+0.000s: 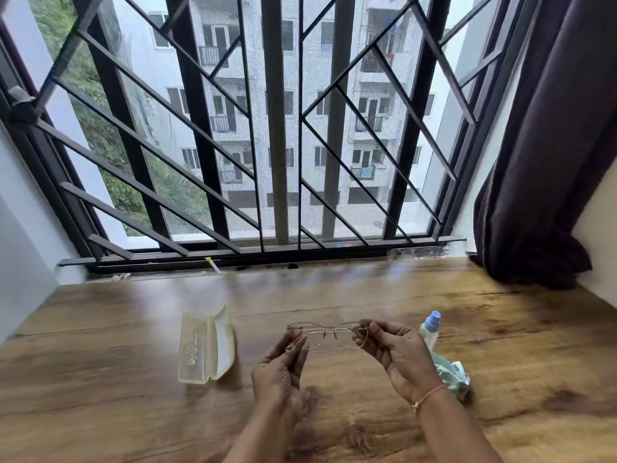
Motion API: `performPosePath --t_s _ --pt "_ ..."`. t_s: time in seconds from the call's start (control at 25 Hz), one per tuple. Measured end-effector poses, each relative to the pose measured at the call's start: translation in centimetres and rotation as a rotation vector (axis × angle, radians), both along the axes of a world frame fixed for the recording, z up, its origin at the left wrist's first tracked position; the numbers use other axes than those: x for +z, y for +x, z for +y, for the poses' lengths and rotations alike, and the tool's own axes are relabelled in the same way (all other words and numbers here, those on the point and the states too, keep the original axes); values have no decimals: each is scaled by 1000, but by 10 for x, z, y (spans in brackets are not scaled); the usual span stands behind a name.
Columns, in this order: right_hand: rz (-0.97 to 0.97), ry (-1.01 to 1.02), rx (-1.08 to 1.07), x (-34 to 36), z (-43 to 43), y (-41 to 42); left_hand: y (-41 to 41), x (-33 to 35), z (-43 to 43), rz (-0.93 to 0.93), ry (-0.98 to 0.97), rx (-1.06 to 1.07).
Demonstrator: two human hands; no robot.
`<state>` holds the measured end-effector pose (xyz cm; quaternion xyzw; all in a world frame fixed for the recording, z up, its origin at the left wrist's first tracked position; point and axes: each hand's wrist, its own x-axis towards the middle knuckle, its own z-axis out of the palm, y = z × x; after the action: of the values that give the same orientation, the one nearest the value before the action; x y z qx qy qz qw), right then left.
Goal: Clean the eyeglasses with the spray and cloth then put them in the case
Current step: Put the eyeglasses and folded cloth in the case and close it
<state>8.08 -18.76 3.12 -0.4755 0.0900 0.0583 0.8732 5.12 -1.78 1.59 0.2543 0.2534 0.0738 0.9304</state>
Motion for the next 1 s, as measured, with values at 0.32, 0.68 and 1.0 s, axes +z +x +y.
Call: performPosePath --t_s 0.32,0.68,1.0 --pt "128 10 -23 -45 -3 10 0 -28 20 84 209 -111" --pt "204 29 -53 -66 5 18 -3 -43 22 82 221 -142" --pt "176 9 -112 -68 9 16 0 -44 23 149 396 -35"
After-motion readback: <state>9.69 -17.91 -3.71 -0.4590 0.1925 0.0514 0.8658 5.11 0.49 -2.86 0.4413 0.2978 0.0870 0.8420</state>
